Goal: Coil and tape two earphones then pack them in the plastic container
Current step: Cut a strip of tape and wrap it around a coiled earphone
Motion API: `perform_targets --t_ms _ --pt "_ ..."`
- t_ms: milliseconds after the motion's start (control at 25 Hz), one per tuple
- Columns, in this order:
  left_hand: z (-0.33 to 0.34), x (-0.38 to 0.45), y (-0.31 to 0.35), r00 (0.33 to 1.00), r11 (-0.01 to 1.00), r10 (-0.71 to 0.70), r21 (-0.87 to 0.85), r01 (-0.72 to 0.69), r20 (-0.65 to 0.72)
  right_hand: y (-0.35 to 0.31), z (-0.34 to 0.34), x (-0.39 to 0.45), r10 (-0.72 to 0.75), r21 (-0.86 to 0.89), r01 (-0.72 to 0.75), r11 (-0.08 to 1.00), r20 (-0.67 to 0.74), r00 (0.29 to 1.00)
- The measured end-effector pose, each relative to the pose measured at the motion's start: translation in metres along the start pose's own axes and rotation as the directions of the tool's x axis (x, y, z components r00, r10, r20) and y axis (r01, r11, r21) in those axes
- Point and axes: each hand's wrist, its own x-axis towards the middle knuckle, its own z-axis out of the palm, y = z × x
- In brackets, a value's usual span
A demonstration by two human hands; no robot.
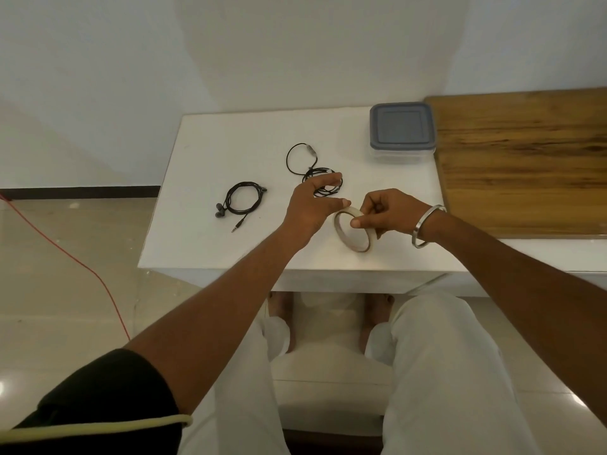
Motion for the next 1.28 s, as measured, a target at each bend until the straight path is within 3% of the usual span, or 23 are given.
perform_targets --t_ms 80,160,360,520,760,1040,1280 --pt "0.009 -0.001 0.003 0.999 1.0 0.001 0.006 -0.001 -0.043 -0.001 -0.002 -0.002 -0.022 -0.077 0.02 0.997 -0.028 0.999" --pt "0.02 -0.001 0.004 0.996 1.0 0.002 0.012 0.0 -0.091 0.0 0.0 -0.002 -0.092 -0.276 0.058 0.959 -0.111 0.99" --pt "0.044 -0.002 -0.004 0.982 0.998 -0.053 -0.031 0.048 -0.179 0.009 0.012 -0.006 -0.208 -0.643 0.091 0.76 -0.109 0.972" --pt "0.059 -0.004 -0.016 0.978 0.995 -0.099 -0.014 0.098 -0.186 0.026 0.026 -0.009 -0.267 -0.771 0.081 0.632 -0.118 0.956" --pt "0.071 0.001 -0.033 0.987 0.988 -0.074 0.12 0.092 -0.143 0.048 0.038 -0.008 -0.178 -0.719 -0.016 0.695 -0.194 0.965" --pt "0.08 0.001 -0.043 0.987 0.946 0.135 0.308 -0.103 -0.085 0.058 0.038 -0.007 -0.128 -0.583 -0.044 0.811 -0.251 0.96" --pt "0.086 0.003 -0.04 0.985 0.935 0.086 0.353 -0.03 -0.147 0.053 0.033 -0.007 -0.083 -0.528 -0.064 0.847 -0.25 0.965"
